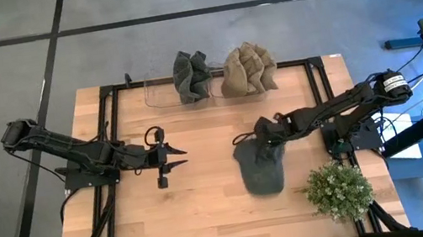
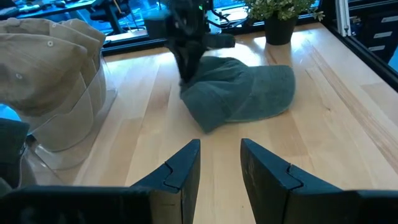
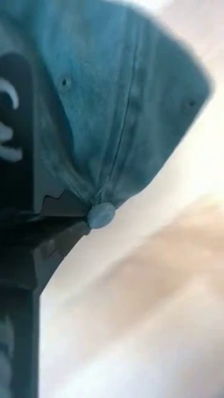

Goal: Pick & Place hat
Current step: Put the black cap into the left transparent bin

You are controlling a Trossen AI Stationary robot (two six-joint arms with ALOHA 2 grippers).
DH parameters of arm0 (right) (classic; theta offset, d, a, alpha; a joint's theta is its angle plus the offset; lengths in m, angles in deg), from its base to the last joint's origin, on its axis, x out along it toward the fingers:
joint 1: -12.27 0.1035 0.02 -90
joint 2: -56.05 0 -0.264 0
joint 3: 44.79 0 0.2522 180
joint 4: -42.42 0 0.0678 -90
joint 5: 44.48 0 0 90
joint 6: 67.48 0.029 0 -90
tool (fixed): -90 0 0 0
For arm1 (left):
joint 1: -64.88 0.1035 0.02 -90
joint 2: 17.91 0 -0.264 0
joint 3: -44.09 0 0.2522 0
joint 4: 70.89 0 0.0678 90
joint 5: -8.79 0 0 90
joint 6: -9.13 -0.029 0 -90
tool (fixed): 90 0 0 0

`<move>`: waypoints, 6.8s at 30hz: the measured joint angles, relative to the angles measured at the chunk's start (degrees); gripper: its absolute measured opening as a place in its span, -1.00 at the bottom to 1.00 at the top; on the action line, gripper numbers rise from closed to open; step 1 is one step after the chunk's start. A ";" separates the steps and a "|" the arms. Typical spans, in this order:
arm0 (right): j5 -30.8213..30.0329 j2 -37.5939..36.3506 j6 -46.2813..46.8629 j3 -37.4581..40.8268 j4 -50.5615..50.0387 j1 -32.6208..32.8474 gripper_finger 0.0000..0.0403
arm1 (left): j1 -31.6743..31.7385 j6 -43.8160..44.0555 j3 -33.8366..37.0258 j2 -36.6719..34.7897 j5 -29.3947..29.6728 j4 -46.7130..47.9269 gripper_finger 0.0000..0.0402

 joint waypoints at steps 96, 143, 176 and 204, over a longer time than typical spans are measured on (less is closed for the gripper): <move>4.18 1.38 -56.80 -19.13 26.66 0.61 -0.11 | 17.22 -4.23 -6.99 3.25 -20.89 -1.45 -0.98; 7.65 0.88 -44.97 -19.08 24.95 -7.52 0.08 | 45.01 -44.11 -38.93 10.54 -72.55 48.54 -0.97; 22.43 9.20 -52.18 -19.11 39.74 -6.34 -0.91 | 40.44 -44.50 -38.93 10.62 -67.92 48.49 -0.97; 20.80 9.11 -50.92 -19.07 46.96 -7.04 -0.93 | 36.91 -30.67 -38.86 13.96 -32.67 30.71 -0.98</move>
